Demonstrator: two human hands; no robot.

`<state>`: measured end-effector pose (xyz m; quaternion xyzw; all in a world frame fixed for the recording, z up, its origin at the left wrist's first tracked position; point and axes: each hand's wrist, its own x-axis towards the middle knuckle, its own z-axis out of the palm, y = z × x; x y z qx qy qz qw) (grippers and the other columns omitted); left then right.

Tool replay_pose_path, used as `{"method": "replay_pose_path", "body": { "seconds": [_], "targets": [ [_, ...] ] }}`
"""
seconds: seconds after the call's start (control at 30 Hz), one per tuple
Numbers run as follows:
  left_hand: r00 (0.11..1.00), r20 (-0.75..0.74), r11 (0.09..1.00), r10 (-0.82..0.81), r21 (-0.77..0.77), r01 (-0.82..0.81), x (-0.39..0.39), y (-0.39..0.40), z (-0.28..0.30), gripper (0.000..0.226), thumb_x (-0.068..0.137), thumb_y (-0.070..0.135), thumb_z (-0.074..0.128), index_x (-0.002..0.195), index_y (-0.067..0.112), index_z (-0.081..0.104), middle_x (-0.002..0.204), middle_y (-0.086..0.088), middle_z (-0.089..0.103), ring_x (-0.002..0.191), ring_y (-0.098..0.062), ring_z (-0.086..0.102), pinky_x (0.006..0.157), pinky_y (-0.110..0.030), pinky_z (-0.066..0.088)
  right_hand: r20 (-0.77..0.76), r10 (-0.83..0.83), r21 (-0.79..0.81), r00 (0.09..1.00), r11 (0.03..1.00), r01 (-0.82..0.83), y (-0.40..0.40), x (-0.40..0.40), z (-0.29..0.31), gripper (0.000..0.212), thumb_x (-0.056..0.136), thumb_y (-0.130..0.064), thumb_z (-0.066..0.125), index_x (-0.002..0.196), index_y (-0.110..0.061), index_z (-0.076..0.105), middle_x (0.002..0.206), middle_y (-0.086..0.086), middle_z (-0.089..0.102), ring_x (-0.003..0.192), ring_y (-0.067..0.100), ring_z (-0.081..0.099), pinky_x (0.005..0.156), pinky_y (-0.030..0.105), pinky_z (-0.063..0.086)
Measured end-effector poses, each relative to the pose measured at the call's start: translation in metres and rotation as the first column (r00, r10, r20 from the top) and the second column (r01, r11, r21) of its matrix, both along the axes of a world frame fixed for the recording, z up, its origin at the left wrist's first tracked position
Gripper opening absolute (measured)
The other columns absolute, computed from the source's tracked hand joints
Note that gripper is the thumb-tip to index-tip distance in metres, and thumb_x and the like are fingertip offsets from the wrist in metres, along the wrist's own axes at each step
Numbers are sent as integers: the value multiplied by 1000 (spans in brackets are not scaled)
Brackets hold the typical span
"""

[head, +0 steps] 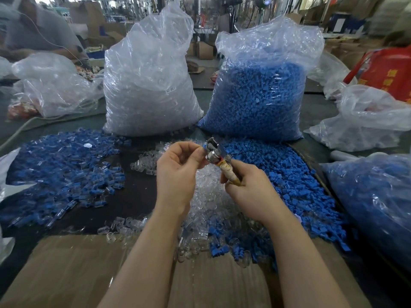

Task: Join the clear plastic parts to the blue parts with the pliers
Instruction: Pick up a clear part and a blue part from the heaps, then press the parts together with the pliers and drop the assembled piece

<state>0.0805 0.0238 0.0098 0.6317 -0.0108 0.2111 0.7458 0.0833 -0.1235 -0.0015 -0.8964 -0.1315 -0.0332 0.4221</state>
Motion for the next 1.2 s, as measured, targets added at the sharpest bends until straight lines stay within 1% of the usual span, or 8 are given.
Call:
{"method": "replay_pose_path", "body": {
  "seconds": [0.27,0.4,0.6,0.73,0.9,1.03,1.13,1.2],
  "targets": [
    [998,-60,1000,11,-17,-12,2,4,-2,7,90,0,65,86,5,67,67,3,70,63,-4,66,63,-15,53,34,-19,-77,999,997,22,0,1,0,4,79,-19,55,82,-21,54,68,2,58,63,24,53,59,43,46],
    [975,-155,983,162,107,-146,7,35,-10,7,85,9,74,84,16,72,76,0,75,73,-12,72,66,-18,56,77,-116,-137,990,983,126,-6,5,-5,11,80,-22,57,75,-28,48,66,-5,58,61,16,53,52,34,39],
    [721,-220,700,657,532,-476,8,109,-35,12,85,19,74,97,21,77,88,-3,76,89,-19,71,93,-39,54,46,-304,-241,952,921,306,-25,13,-10,11,85,-28,55,79,-30,47,71,-5,59,62,18,54,50,31,33],
    [589,-167,523,790,685,-507,-1,122,-37,18,90,8,64,103,7,76,102,-16,74,90,-30,66,82,-39,51,22,-411,-344,911,853,393,-33,15,-13,15,88,-30,55,77,-26,44,74,-1,57,65,19,53,52,31,35],
    [599,-150,455,787,796,-399,-2,122,-35,29,92,2,55,115,4,72,115,-24,68,107,-42,60,92,-46,48,-4,-477,-408,879,803,434,-37,14,-12,17,88,-30,54,76,-26,43,74,-1,55,64,21,52,52,30,34],
    [702,-108,410,704,869,-277,6,107,-29,25,91,12,64,115,14,71,116,-18,64,107,-37,57,89,-45,45,-12,-504,-437,863,779,449,-35,13,-12,14,88,-28,54,78,-23,46,73,2,55,63,22,52,50,29,31],
    [818,-259,467,514,884,-13,12,88,-32,30,94,18,63,124,21,64,120,-7,64,100,-24,60,85,-39,48,-25,-528,-449,849,765,462,-35,13,-13,12,87,-28,56,81,-20,49,74,3,56,63,22,51,51,28,32],
    [842,-358,417,403,891,180,14,77,-37,42,96,18,58,138,20,53,132,-10,58,111,-28,57,93,-42,49,-26,-550,-449,835,752,481,-35,13,-12,11,86,-28,56,83,-18,51,74,3,55,62,21,50,50,28,32]
  ]
}}
